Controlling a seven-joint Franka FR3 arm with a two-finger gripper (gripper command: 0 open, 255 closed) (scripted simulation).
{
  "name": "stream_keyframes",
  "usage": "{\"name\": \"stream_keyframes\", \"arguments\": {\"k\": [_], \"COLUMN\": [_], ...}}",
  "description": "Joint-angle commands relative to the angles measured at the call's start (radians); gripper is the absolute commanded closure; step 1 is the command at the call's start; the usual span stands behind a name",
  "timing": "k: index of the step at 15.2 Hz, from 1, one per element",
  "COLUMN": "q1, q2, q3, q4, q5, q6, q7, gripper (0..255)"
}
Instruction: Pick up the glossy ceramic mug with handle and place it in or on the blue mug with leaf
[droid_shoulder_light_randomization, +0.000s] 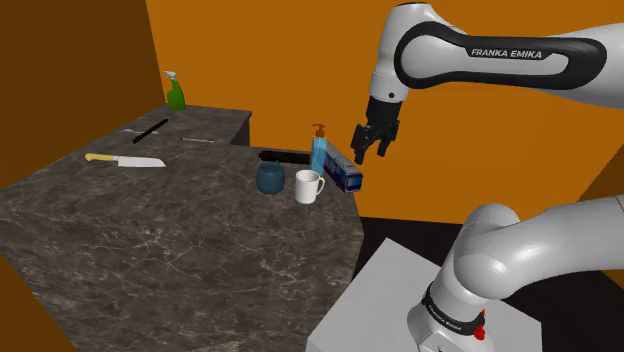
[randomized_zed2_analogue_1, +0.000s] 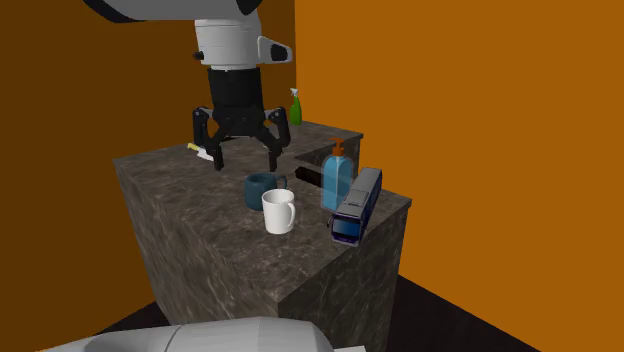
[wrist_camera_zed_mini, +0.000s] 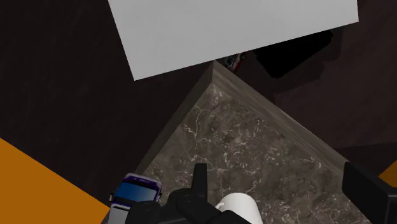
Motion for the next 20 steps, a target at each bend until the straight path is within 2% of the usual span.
{"name": "stream_keyframes", "arguments": {"k": [1, 10, 20], "q1": [0.000, 0.001, -0.002], "q2": [0.000, 0.323, 0.717], "q3": [0.000, 0.010, 0.015], "q4": [0.000, 0.047, 0.233], "q5": [0.000, -0.002, -0.011], "q6": [0.000, 0.279, 0.490], "q7": [0.000, 0.050, 0.101], "gripper": [0, 0, 0]}}
